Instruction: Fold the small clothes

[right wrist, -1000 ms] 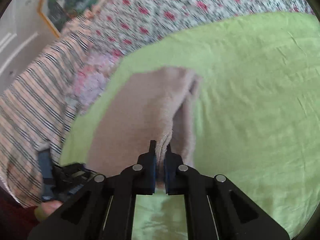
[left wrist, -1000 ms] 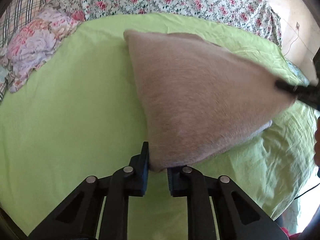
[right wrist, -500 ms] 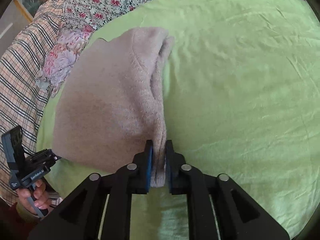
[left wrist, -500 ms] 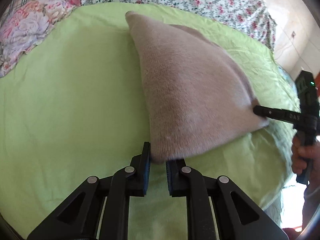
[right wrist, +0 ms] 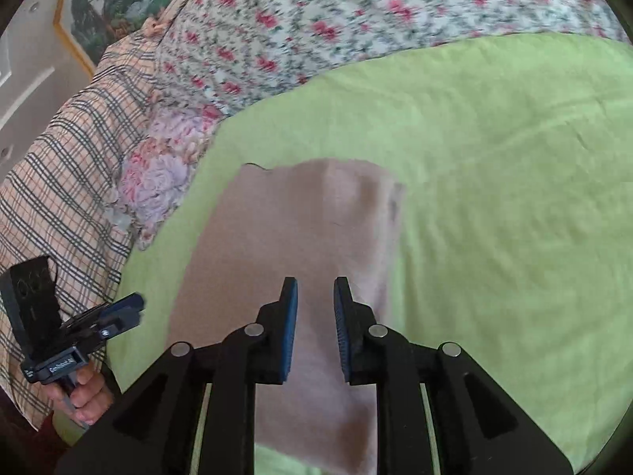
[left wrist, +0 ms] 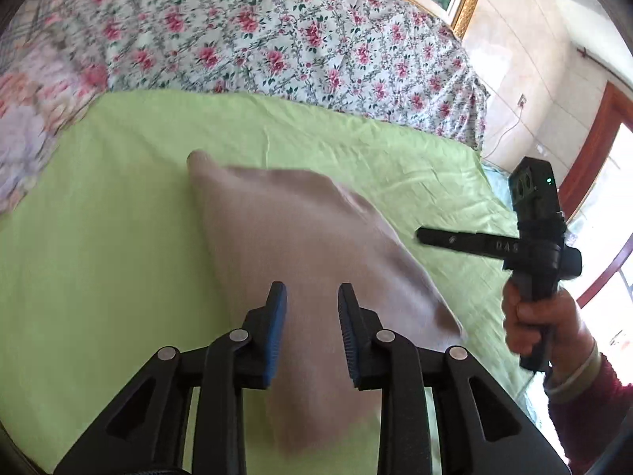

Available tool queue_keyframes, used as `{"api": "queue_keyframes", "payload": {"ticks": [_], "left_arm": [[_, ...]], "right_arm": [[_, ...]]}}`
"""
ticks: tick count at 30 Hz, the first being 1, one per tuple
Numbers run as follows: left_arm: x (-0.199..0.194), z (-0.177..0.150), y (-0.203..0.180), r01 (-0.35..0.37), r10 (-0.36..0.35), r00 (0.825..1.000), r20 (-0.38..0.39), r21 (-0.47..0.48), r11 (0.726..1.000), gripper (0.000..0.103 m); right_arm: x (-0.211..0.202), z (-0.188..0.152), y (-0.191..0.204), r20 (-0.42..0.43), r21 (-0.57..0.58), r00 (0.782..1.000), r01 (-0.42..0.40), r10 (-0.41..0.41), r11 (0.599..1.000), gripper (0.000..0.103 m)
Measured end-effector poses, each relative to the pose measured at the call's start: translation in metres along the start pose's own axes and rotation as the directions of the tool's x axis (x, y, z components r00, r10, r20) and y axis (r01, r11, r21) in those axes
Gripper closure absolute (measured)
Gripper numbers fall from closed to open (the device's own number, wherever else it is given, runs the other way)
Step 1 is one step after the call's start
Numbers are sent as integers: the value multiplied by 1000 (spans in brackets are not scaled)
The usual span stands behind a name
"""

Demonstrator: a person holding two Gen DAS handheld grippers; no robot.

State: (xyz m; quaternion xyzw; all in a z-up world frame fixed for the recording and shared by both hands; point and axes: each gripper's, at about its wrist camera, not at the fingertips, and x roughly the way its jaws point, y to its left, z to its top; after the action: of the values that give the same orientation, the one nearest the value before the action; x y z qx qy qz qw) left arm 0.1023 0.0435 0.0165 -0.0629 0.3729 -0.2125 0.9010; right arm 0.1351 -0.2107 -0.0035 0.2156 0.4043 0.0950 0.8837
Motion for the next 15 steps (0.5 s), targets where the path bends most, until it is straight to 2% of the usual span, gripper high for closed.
{"api": "queue_keyframes", "payload": {"ticks": [2, 3, 5, 6, 7, 9, 11, 14, 15], "left_arm": [[30, 8, 7, 10, -11, 998, -57, -19, 1000, 76], [41, 7, 11, 6, -9, 996, -84, -32, 999, 79], [62, 0, 18, 2, -7, 992, -124, -39, 999, 80], [68, -5, 18, -11, 7, 992, -127, -33, 999, 80], [73, -9, 18, -22, 18, 992, -123, -32, 999, 80], [75, -11, 17, -29, 25, 993, -114, -36, 999, 80], [71, -8, 14, -44, 40, 993, -114, -27, 999, 80], [55, -13, 6, -29, 27, 995, -94, -22, 999, 81], [46, -16, 4, -19, 17, 996, -87, -19, 1000, 81]], "right_arm": [[26, 4, 0, -61, -15, 998, 20, -21, 1000, 83], [41, 3, -6, -93, -25, 992, 83, -85, 996, 83], [55, 1, -23, -114, 5, 989, 100, -99, 995, 90], [57, 2, -28, -110, 20, 989, 103, -100, 994, 101], [59, 2, -35, -105, 41, 990, 95, -90, 995, 103], [59, 3, -39, -102, 60, 992, 79, -72, 995, 103], [56, 2, -35, -94, 40, 992, 91, -87, 995, 103], [42, -3, -29, -66, 32, 995, 80, -78, 996, 103], [34, -7, -26, -55, 27, 996, 76, -75, 997, 99]]}}
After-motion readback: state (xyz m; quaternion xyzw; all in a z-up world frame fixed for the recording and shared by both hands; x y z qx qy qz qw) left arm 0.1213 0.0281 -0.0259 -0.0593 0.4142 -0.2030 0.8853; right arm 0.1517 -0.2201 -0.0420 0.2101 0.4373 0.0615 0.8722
